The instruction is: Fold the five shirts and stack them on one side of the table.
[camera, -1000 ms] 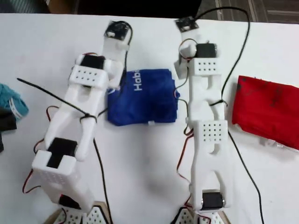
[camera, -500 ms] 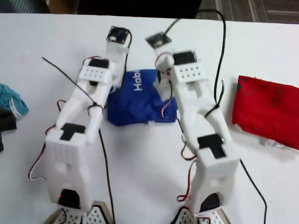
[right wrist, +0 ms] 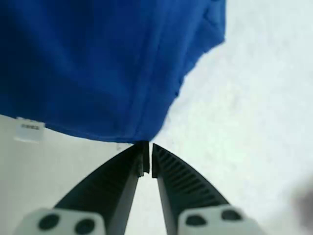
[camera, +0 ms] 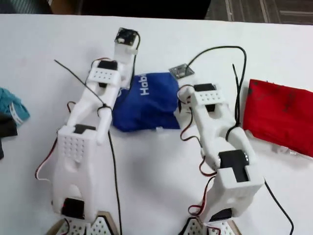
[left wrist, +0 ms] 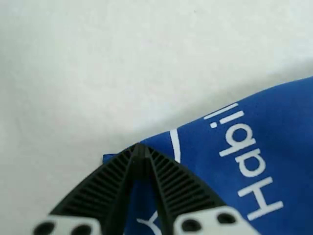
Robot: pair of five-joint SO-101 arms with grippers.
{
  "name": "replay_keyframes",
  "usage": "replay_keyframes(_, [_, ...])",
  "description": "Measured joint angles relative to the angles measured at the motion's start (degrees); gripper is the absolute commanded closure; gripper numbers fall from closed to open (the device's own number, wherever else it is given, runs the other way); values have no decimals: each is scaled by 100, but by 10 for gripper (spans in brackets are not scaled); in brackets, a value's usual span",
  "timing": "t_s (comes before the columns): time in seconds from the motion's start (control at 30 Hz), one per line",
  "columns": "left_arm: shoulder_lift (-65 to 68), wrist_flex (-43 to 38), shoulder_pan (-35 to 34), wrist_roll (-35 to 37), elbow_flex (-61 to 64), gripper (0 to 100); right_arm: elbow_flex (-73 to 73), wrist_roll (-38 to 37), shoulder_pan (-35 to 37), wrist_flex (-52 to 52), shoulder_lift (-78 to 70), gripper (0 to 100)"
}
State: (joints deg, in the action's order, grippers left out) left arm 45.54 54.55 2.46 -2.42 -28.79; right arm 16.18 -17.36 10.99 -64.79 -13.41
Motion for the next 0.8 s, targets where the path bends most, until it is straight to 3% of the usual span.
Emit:
replay_keyframes(0.33, [440,923,-44,0,-1389,974,53,0,-114,0,123,975])
replay_keyframes(0.57, [440,2127,-44,9,-2857,974,53,0,-167,0,1037,970])
replay_keyframes(0.63, [440,2514,-62,9,-3262,974,53,-26,-237,0,1116,917])
replay_keyframes(0.8, [431,3358,-264,9,-3938,970,-211,70,-229,0,1029,666])
